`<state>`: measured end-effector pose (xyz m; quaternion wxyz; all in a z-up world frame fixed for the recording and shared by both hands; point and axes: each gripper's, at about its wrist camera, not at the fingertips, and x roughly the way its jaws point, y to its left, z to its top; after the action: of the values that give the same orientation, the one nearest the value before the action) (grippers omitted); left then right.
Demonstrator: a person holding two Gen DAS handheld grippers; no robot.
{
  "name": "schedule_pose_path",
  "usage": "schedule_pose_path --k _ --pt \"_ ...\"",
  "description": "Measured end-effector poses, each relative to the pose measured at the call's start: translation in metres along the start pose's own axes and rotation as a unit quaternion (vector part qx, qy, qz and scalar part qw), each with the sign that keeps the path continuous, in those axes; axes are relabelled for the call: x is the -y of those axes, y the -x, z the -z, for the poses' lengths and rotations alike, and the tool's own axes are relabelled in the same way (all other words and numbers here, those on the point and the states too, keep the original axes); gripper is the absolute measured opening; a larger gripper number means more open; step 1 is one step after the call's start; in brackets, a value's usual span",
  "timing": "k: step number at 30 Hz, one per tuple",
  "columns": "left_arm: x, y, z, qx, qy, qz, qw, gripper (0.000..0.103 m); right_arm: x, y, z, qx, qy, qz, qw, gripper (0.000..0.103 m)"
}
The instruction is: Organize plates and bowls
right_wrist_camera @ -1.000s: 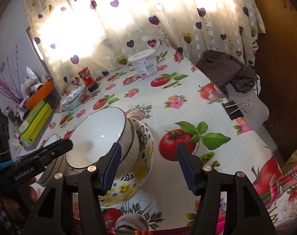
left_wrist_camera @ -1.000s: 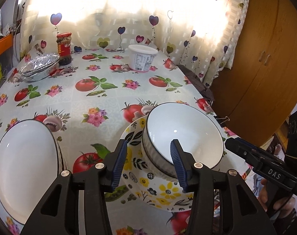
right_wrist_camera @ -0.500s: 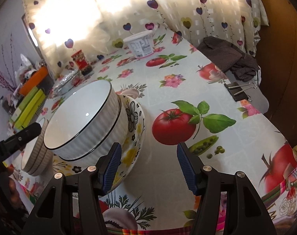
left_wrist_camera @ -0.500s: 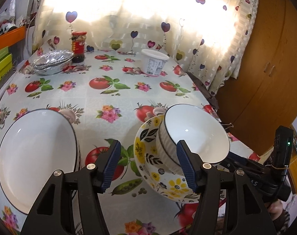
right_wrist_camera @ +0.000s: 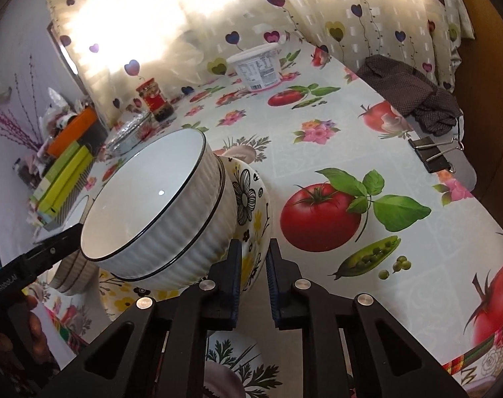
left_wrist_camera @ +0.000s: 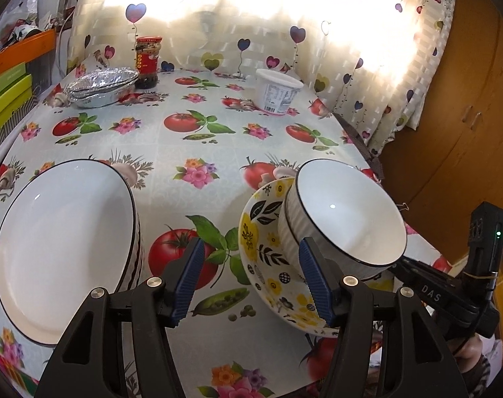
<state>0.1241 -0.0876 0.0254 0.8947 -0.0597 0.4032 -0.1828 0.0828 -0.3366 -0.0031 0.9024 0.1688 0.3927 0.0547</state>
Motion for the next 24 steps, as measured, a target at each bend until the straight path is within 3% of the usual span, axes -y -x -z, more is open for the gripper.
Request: schedule_pose_path --k 24 --pt "0.025 -0.034 0.014 -0.062 -0.02 0.011 0.9978 0.06 0.027 0.025 0.002 0.018 0.006 0.032 0.999 0.013"
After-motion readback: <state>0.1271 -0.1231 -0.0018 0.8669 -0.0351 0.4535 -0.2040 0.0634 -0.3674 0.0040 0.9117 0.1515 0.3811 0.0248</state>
